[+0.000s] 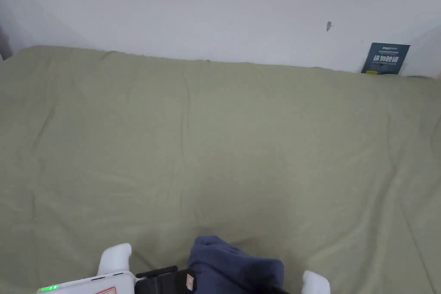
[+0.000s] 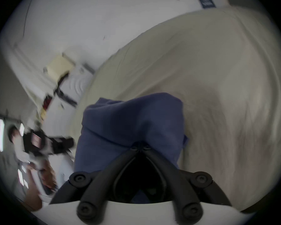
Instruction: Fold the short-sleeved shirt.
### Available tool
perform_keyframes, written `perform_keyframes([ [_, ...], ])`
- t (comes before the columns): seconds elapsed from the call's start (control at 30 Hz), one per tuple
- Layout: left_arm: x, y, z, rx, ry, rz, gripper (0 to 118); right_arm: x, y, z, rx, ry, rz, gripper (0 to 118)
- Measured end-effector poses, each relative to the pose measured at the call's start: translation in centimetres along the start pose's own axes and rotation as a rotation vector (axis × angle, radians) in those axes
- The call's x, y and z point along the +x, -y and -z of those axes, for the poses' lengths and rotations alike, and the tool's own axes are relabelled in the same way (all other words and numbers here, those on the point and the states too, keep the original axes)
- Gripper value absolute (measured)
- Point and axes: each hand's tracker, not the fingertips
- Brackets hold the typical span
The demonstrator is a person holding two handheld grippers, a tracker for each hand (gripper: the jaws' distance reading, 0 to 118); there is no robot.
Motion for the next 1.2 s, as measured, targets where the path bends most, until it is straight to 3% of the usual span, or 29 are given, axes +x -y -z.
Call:
perform_keyframes([
  [0.07,-1.9,-0.3,2.8,-0.067,0.087,-0.064,116,-0.8,-0.2,0.1,-0.009,0.059,-0.079,0],
  [0.1,-2.0,0.0,4.3,-0.087,0.087,-0.08,108,-1.0,-0.1,-0.2,-0.014,0.059,-0.115,0],
  [0.13,-1.8,0.6,5.9,-0.107,0.072,-0.097,86,-1.2,-0.2,-0.2,-0.021,0.061,-0.125,0],
  [0.17,-1.4,1.2,7.4,-0.116,0.057,-0.08,47,-1.3,-0.3,-0.3,-0.023,0.056,-0.124,0],
  [0.2,-0.5,1.3,8.3,-0.114,0.057,-0.057,42,-1.4,-0.5,-0.4,-0.022,0.049,-0.122,0],
  [0.23,0.1,1.8,9.2,-0.105,-0.065,0.011,39,-1.7,-0.5,-0.9,-0.018,0.039,-0.118,0],
  [0.33,0.2,0.4,7.7,-0.076,0.021,-0.14,35,-2.1,-0.8,-2.4,0.016,-0.011,-0.14,0],
  [0.43,-0.2,-0.6,3.9,-0.017,-0.073,0.015,31,-2.8,-0.8,-4.4,0.06,-0.064,-0.185,0],
  [0.57,-5.8,-5.4,-4.0,0.054,-0.137,-0.047,31,-4.0,-0.6,-6.7,0.082,-0.061,-0.216,0],
  [0.83,-24.1,-16.9,-20.4,0.079,-0.499,-0.018,31,-6.2,0.8,-8.7,0.09,-0.03,-0.261,0],
  [0.97,-29.6,-18.3,-25.0,0.057,-0.513,-0.172,33,-7.0,1.4,-8.9,0.088,-0.006,-0.261,0],
  [1.0,-29.4,-17.6,-25.0,0.072,-0.482,-0.219,43,-7.1,1.5,-8.8,0.088,-0.002,-0.264,0],
  [1.03,-30.0,-17.2,-25.2,0.085,-0.446,-0.258,66,-7.1,1.5,-8.7,0.087,0.001,-0.264,0],
  [1.07,-30.1,-16.7,-25.1,0.1,-0.458,-0.269,101,-7.1,1.4,-8.6,0.084,-0.001,-0.259,0],
  [1.1,-30.3,-16.2,-25.2,0.124,-0.5,-0.271,111,-7.2,1.4,-8.5,0.082,-0.001,-0.253,0],
  [1.2,-29.9,-15.8,-27.7,0.169,-0.507,-0.26,110,-7.5,1.3,-8.8,0.085,0.006,-0.253,0],
])
